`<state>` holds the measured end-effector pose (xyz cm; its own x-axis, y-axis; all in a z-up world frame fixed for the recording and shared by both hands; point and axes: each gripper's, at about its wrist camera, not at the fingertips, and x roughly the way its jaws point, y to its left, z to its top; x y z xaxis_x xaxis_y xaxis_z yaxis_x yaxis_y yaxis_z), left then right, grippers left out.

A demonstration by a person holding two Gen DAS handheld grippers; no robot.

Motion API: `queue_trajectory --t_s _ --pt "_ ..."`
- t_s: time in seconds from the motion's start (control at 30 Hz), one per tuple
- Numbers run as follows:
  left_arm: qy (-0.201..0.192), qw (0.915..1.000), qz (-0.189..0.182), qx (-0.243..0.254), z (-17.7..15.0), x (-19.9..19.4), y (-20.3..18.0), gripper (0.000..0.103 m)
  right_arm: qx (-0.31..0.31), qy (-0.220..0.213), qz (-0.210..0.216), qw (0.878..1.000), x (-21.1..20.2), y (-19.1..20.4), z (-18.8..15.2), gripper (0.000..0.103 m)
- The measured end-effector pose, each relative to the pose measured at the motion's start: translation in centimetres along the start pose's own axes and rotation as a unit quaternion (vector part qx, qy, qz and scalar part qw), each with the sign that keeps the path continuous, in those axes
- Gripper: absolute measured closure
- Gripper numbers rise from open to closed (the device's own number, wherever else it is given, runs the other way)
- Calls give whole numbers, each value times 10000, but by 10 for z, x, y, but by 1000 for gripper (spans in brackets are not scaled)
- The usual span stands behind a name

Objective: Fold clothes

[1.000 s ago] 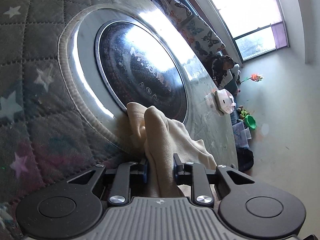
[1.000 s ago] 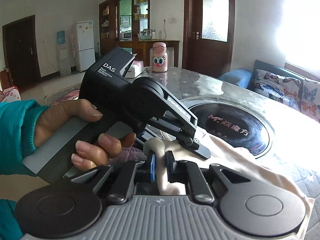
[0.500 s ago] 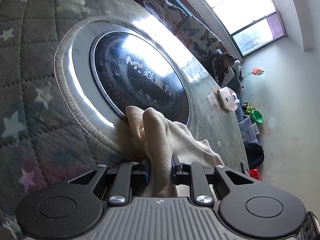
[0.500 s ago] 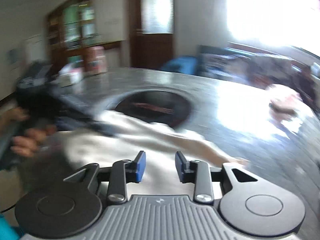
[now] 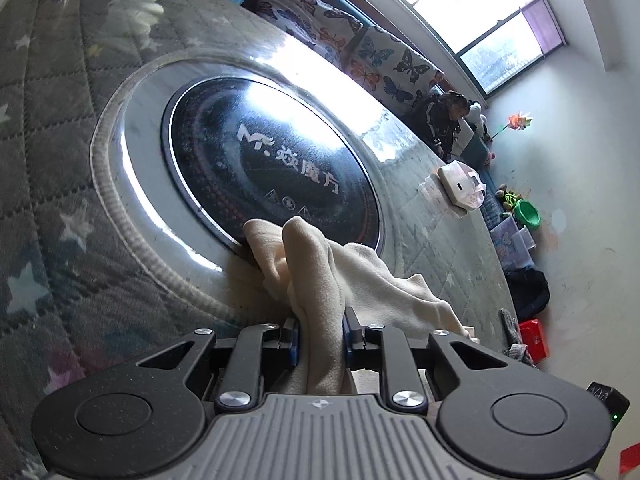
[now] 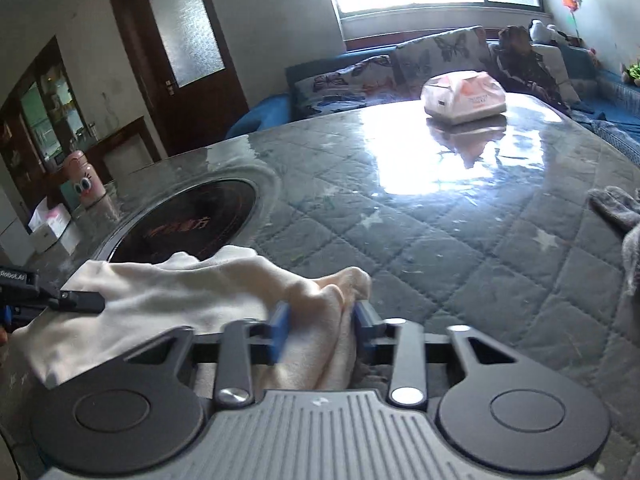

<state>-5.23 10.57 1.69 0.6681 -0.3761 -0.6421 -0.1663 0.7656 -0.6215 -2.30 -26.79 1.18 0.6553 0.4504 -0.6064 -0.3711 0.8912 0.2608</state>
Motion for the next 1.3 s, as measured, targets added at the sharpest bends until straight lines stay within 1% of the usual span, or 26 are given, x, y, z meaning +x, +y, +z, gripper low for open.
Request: queue_trajectory --t_s 0.13,0.2,0.33,0.47,0.57,0.77,0.93,1.13,1.3 --pt "-58 9997 -41 227 7 -2 -14 82 -322 -229 -71 9992 -13 9 5 93" --pt "-88 9993 -113 349 14 -2 -24 83 -432 -381 -93 9983 -24 13 14 94" --pt "-126 9973 -295 658 26 6 -52 83 -700 -667 -291 9949 -42 17 33 94" --pt "-62 9948 -438 916 36 29 -86 83 -820 -926 -683 9900 -58 4 58 94" --pt "-4 9925 -542 1099 43 48 -111 83 -873 -1018 -1003 9859 -63 -10 75 94" --pt "142 9867 -705 1460 53 87 -157 83 -838 -961 -1471 9809 -57 -46 96 94" --pt "334 9835 -681 1643 55 124 -178 83 -667 -837 -1710 9794 -41 -76 102 94" --pt "571 9832 -435 1677 51 161 -175 83 -383 -536 -1858 9804 -9 -108 94 94" --pt "661 9835 -265 1665 50 171 -163 81 -290 -299 -1902 9809 15 -122 89 94"
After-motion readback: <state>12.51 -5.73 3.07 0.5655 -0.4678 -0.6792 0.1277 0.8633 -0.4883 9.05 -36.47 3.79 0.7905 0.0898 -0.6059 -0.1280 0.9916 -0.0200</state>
